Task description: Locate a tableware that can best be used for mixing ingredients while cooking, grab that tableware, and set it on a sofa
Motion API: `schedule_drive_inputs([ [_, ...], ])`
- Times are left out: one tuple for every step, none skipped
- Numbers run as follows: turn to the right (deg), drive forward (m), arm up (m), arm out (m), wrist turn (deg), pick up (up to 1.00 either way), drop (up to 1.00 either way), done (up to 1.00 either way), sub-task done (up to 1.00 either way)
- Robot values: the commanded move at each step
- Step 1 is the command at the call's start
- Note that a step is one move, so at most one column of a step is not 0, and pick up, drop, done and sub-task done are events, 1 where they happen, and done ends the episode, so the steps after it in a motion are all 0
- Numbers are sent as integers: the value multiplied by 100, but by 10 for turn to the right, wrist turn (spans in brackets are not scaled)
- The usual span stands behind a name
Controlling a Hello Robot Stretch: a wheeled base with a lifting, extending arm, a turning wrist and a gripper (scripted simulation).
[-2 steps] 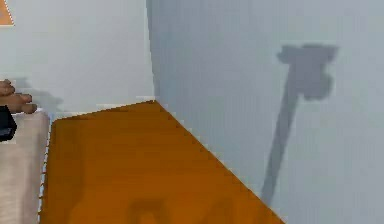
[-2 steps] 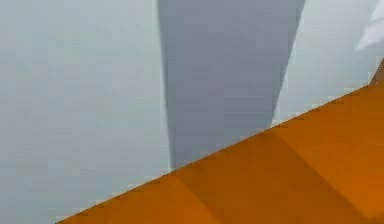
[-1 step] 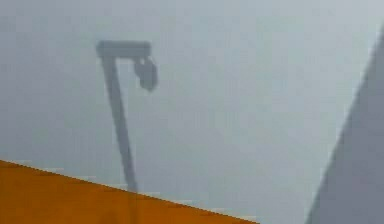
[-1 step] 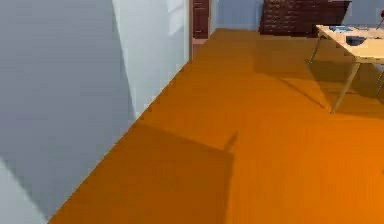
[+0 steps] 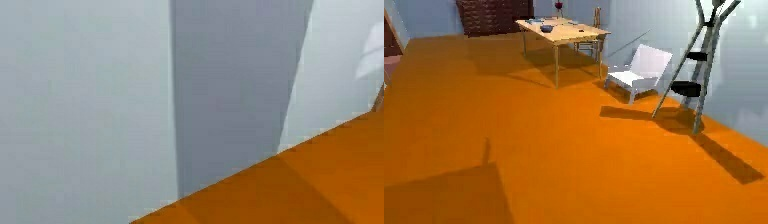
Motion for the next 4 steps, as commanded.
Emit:
schedule_drive_inputs([
  [450, 0, 0, 0, 0, 0, 0, 0, 0],
  [270, 0, 0, 0, 0, 0, 0, 0, 0],
  [0, 100, 0, 0, 0, 0, 0, 0, 0],
  [30, 0, 0, 0, 0, 0, 0, 0, 0],
])
